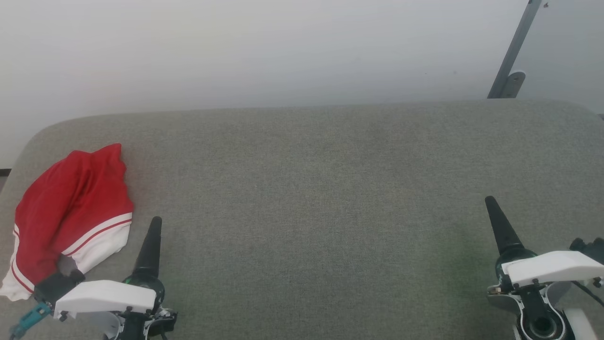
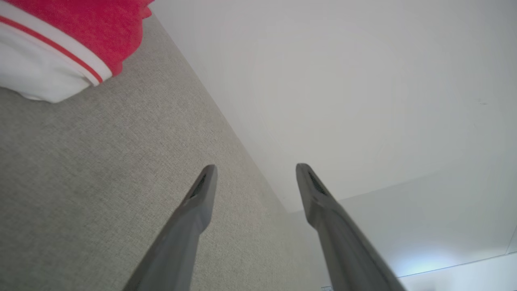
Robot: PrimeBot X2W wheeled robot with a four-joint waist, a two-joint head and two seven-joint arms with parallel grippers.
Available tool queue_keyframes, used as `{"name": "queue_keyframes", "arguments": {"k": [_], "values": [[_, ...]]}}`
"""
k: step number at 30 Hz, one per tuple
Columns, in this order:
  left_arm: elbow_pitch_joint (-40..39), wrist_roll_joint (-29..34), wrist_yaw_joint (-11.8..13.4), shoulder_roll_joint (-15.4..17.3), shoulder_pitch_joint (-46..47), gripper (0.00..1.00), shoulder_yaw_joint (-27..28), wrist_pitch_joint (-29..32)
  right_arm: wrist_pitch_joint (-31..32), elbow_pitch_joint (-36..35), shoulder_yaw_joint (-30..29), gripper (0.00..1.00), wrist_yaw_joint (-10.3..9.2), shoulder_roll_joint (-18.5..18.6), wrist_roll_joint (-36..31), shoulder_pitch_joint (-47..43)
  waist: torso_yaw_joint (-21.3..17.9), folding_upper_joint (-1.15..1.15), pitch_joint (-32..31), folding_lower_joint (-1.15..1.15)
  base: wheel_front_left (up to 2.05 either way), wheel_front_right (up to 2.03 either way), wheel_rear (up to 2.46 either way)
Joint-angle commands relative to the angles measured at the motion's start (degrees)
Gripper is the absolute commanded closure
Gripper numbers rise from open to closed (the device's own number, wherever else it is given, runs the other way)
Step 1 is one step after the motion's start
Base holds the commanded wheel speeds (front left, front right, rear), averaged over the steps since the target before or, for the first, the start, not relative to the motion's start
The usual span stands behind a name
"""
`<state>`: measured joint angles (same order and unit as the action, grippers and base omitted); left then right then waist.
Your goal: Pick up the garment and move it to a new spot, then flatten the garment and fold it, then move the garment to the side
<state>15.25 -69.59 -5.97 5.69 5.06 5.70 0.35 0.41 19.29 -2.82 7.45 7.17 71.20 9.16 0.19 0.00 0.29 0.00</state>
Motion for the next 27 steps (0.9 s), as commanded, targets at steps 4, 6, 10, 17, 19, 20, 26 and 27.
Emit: {"name": "queue_keyframes", "arguments": {"k": [4, 6, 10, 17, 19, 20, 26, 27], "values": [[-1.75, 6.16, 0.71, 0.74, 1.5, 0.0, -0.15, -1.12, -1.21, -0.52, -0.52, 0.0, 0.02, -0.15, -6.02, 2.15, 0.03, 0.0, 0.04, 0.0, 0.0, 0.0, 0.0], [-2.08, 8.83, 1.0, 0.86, 1.34, 0.0, -0.43, -1.56, -1.66, -0.73, -0.57, 0.0, 0.02, -0.11, -9.25, 2.46, 0.05, 0.0, 0.08, 0.0, 0.0, 0.0, 0.0], [-2.68, 13.79, 1.7, 1.25, 1.15, 0.0, -1.07, -2.43, -2.54, -1.35, -0.54, 0.0, 0.02, -0.05, -15.51, 2.96, 0.05, 0.0, 0.2, 0.0, 0.0, 0.0, 0.0], [-3.23, 21.05, 2.9, 2.4, 1.05, 0.0, -2.39, -3.89, -3.97, -1.68, -0.49, 0.0, 0.02, 0.06, -24.74, 3.76, 0.08, 0.0, 0.34, 0.0, 0.0, 0.0, 0.0], [-3.39, 22.77, 3.26, 2.65, 1.03, 0.0, -2.77, -4.29, -4.4, -1.61, -0.49, 0.0, 0.03, 0.07, -26.9, 3.97, 0.09, 0.0, 0.36, 0.0, 0.0, 0.0, 0.0], [-3.51, 23.62, 3.41, 2.75, 1.03, 0.0, -2.91, -4.46, -4.57, -1.59, -0.47, 0.0, 0.03, 0.1, -27.93, 4.08, 0.1, 0.0, 0.4, 0.0, 0.0, 0.0, 0.0], [-4.0, 28.07, 4.27, 3.54, 1.0, 0.0, -3.89, -5.61, -5.71, -1.24, -0.26, 0.0, 0.03, 0.26, -33.38, 4.99, 0.13, 0.0, 0.48, 0.0, 0.0, 0.0, 0.0], [-4.09, 28.79, 4.36, 3.68, 1.01, 0.0, -4.02, -5.76, -5.88, -1.18, -0.28, 0.0, 0.03, 0.29, -34.23, 5.13, 0.13, 0.0, 0.49, 0.0, 0.0, 0.0, 0.0]]}}
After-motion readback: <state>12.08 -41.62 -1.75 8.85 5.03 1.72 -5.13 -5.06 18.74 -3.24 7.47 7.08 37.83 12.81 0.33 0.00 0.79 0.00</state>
